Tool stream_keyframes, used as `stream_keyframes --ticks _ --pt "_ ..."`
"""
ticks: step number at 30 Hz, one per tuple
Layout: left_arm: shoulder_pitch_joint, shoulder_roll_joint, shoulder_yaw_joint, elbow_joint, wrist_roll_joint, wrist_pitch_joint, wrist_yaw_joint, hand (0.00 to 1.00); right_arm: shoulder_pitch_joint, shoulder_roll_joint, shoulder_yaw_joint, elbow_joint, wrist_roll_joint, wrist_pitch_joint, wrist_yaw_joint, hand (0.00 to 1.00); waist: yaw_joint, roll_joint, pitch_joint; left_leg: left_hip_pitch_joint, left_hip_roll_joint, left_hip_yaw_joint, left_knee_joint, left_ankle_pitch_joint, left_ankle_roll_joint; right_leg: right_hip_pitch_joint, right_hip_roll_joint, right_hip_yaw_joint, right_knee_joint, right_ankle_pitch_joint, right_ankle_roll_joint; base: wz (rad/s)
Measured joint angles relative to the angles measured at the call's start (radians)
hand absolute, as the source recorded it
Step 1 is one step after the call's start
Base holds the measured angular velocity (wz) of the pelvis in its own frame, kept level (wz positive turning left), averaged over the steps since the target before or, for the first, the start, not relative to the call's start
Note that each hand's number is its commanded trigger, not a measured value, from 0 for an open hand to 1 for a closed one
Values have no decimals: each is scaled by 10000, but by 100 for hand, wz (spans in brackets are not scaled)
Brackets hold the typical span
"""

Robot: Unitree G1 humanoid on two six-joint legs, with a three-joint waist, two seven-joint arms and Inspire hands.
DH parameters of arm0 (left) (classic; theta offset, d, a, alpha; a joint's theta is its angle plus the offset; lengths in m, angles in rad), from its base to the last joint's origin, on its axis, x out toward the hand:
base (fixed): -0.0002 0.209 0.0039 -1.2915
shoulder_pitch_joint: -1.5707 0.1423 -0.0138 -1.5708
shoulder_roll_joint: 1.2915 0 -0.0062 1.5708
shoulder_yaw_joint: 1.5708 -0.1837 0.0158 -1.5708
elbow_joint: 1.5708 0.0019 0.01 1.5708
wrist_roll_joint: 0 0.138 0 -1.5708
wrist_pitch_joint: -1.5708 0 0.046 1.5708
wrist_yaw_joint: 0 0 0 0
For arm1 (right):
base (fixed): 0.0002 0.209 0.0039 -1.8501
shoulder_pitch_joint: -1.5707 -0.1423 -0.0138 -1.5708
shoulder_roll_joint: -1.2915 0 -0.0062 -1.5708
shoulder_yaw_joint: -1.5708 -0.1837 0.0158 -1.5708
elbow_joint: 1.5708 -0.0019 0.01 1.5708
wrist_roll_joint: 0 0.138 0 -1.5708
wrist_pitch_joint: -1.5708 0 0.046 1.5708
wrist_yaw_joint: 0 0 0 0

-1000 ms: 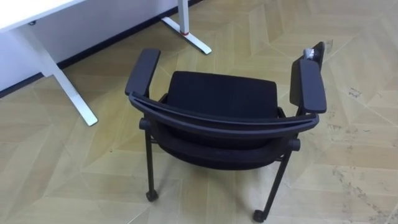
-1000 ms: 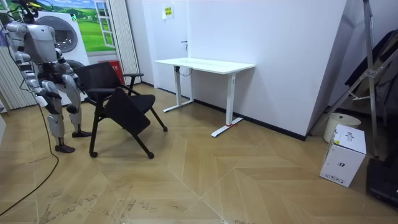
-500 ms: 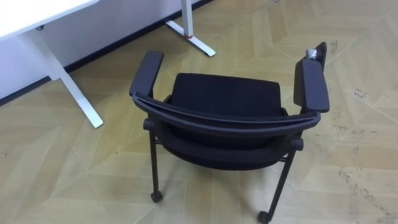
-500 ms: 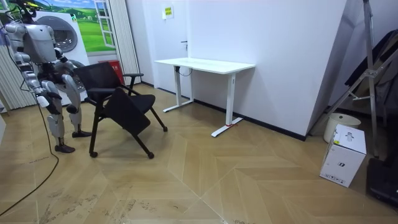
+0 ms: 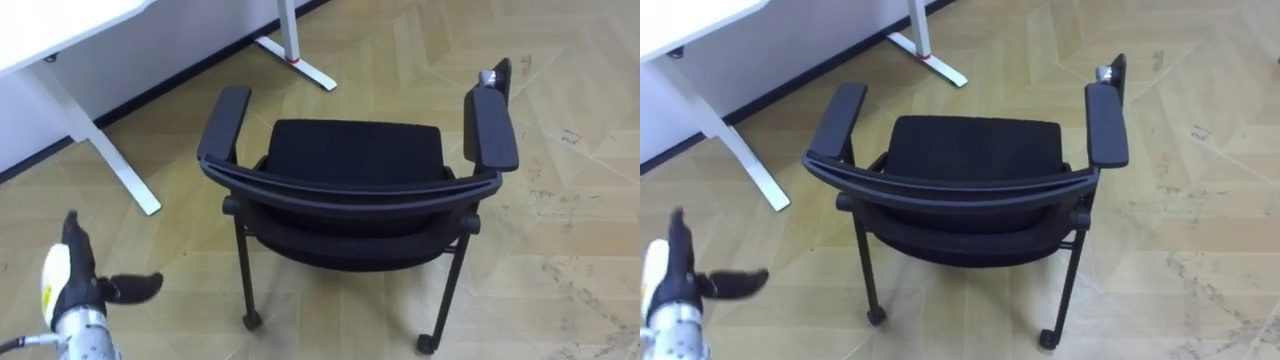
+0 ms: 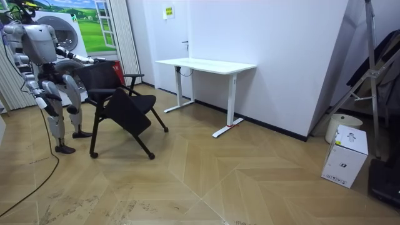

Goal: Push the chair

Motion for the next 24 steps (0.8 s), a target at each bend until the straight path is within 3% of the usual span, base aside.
stream_keyframes --ticks 4,10,18,24 --pt "-29 13 -211 -892 569 26 38 0 -31 -34 10 119 331 15 6 0 -129 4 3 46 -9 -3 -25 1 0 40 -2 3 -29 1 0 0" --pt "-34 22 -418 -1902 2363 205 104 0 182 -28 -3 86 506 84 125 0 -238 15 32 165 -9 -7 -78 1 0 152 5 19 -82 1 0 0" --pt "-32 74 -1108 -3126 3261 439 -4 0 85 -36 25 221 647 155 399 0 -319 6 21 150 -13 -11 -56 1 1 152 4 5 -80 1 1 0" --pt "-34 401 -1793 -3909 4047 495 -21 0 -110 -42 98 388 680 168 396 0 -497 33 2 110 -21 -33 -39 1 0 154 -6 -85 -89 1 1 1"
